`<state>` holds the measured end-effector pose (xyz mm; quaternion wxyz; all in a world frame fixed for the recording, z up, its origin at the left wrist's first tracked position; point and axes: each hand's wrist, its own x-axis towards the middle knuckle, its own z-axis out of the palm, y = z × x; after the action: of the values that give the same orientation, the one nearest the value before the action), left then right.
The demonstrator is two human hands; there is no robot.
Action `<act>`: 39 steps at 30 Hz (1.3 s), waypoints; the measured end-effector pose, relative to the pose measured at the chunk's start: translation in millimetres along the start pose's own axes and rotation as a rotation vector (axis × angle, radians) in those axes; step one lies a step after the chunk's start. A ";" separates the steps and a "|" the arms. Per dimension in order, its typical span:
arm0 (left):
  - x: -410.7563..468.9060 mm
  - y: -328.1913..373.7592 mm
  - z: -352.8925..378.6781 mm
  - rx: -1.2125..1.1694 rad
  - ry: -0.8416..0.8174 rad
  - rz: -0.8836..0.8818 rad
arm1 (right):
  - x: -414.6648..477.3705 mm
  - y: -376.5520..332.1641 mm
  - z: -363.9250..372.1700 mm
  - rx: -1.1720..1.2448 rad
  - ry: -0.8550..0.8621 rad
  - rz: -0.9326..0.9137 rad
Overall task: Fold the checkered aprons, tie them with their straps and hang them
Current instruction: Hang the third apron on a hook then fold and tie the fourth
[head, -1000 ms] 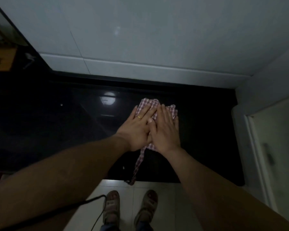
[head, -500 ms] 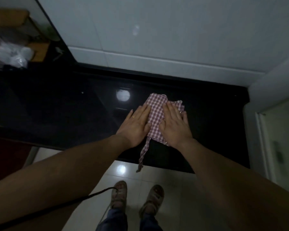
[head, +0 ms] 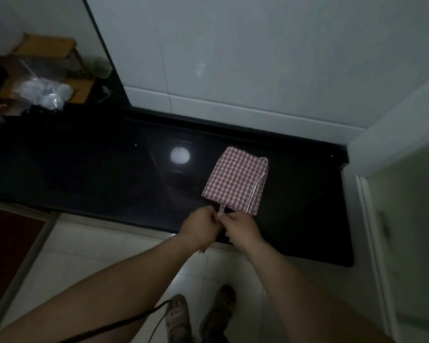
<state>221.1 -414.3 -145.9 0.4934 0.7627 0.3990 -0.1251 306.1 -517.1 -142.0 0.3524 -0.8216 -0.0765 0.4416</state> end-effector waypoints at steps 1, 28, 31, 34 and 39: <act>-1.6 -0.7 -3.1 -0.154 -0.054 -0.019 | -0.2 -6.5 2.7 0.070 -0.003 0.039; 3.2 -5.5 -23.4 0.444 0.172 0.686 | -28.0 -54.1 -52.2 -0.456 -0.265 0.020; 12.2 4.0 -17.6 0.628 0.057 0.654 | -27.7 -66.0 -62.6 -0.654 -0.410 -0.015; 21.2 4.1 -15.9 0.641 0.067 0.619 | -13.4 -78.9 -91.4 -0.852 -0.499 -0.024; 33.3 14.3 -20.8 0.515 0.085 0.538 | 44.2 -110.0 -140.2 -0.971 -0.316 -0.269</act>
<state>249.1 -383.2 -146.0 0.2834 0.9439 0.1601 -0.0556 462.2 -488.1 -49.9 -0.0310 -0.7966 -0.4291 0.4247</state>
